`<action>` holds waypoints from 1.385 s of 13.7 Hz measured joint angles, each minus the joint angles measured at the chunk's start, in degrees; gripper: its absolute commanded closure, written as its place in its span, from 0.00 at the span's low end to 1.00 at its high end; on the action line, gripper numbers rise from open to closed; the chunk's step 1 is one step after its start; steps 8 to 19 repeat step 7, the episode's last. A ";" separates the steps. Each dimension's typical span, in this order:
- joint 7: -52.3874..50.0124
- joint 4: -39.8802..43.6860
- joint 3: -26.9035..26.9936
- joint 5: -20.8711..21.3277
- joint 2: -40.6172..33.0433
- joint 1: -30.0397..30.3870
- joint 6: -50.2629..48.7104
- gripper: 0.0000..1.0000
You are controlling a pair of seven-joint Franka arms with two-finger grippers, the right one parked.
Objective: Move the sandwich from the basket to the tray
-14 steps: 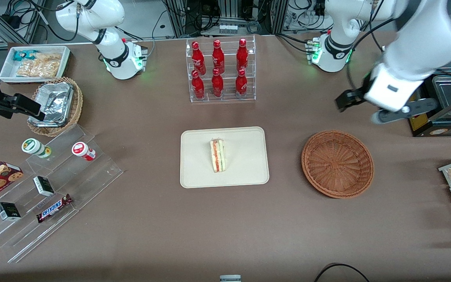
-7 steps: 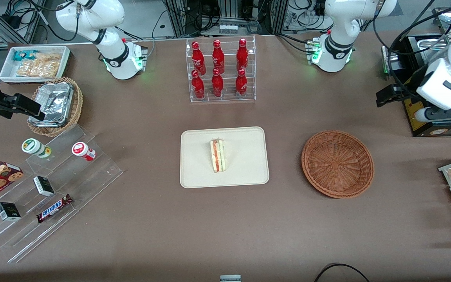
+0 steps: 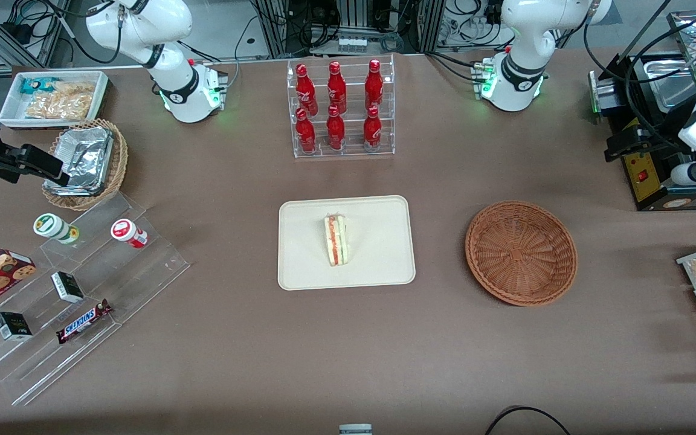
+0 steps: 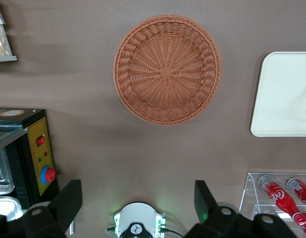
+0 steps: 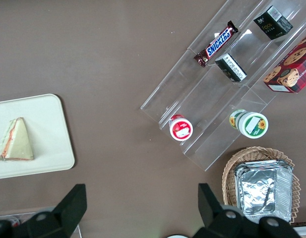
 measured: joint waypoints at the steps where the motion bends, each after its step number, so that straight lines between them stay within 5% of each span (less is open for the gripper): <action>1: 0.01 -0.50 -0.18 1.53 -0.52 -0.01 0.02 0.00; 19: -0.02 -1.21 -0.55 0.10 -1.77 -0.04 2.03 0.00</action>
